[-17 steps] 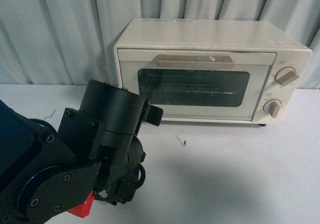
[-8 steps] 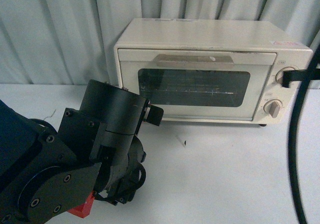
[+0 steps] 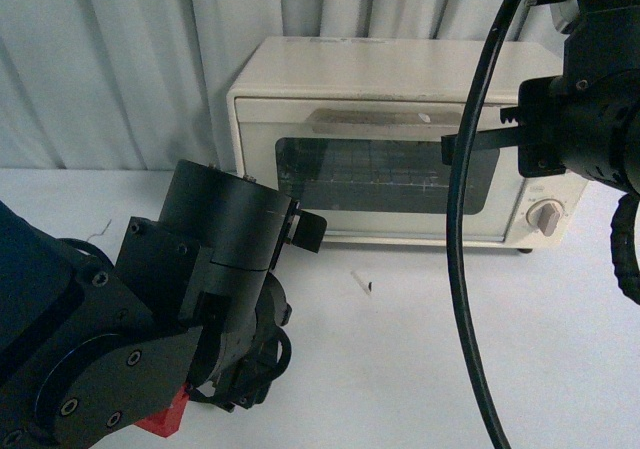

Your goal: Open oven

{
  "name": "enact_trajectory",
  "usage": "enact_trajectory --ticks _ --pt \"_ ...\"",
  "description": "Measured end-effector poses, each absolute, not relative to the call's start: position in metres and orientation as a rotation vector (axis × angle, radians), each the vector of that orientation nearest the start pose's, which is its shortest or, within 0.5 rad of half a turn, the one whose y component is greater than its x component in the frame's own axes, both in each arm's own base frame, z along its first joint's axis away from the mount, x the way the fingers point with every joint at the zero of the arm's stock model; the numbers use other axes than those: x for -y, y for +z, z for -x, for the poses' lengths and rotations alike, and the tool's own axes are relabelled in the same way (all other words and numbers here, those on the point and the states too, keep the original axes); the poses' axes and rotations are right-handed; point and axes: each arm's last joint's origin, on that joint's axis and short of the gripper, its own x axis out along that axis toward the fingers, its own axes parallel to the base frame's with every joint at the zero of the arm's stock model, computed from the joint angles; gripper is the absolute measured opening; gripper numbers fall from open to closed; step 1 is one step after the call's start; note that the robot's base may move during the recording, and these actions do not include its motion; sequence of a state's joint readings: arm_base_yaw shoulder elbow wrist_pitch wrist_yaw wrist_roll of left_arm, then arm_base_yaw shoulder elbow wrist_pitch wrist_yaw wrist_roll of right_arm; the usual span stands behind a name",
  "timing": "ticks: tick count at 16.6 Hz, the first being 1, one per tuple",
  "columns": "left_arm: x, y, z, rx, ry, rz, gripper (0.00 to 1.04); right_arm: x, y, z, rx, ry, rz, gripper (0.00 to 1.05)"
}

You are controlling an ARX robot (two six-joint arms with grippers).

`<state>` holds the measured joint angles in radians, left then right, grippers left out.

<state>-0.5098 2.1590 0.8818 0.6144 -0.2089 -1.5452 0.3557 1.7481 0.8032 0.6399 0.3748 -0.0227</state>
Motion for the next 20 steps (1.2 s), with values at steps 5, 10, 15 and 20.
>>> enact_trajectory --ticks 5,10,15,20 --pt "0.176 0.047 -0.326 -0.693 0.243 1.247 0.98 -0.129 0.173 -0.344 -0.271 0.043 0.127 0.02" --pt "0.175 0.047 -0.326 -0.693 0.243 1.247 0.98 -0.144 0.170 -0.357 -0.274 0.080 0.129 0.02" --pt "0.175 0.047 -0.326 -0.693 0.243 1.247 0.98 -0.149 0.168 -0.364 -0.274 0.098 0.128 0.02" --pt "0.176 0.047 -0.326 -0.693 0.243 1.247 0.98 -0.154 0.165 -0.372 -0.279 0.111 0.128 0.02"
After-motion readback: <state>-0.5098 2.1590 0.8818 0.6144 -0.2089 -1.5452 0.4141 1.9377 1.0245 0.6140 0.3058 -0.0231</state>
